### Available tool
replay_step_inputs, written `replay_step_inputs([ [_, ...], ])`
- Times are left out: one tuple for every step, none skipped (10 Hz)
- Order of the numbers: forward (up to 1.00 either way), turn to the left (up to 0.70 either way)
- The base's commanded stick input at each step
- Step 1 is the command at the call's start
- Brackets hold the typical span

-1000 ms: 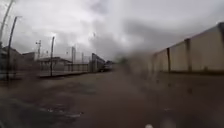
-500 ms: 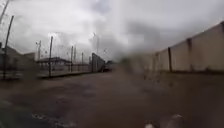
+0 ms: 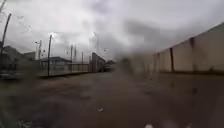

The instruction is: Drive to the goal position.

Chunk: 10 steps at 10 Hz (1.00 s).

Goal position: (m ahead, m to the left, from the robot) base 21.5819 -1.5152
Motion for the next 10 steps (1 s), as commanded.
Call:
replay_step_inputs([
  [0.50, 0.02],
  [0.50, 0.02],
  [0.50, 0.02],
  [0.50, 0.02],
  [0.50, 0.02],
  [0.50, 0.02],
  [0.50, 0.02],
  [0.50, 0.02],
  [0.50, 0.02],
  [0.50, 0.02],
])
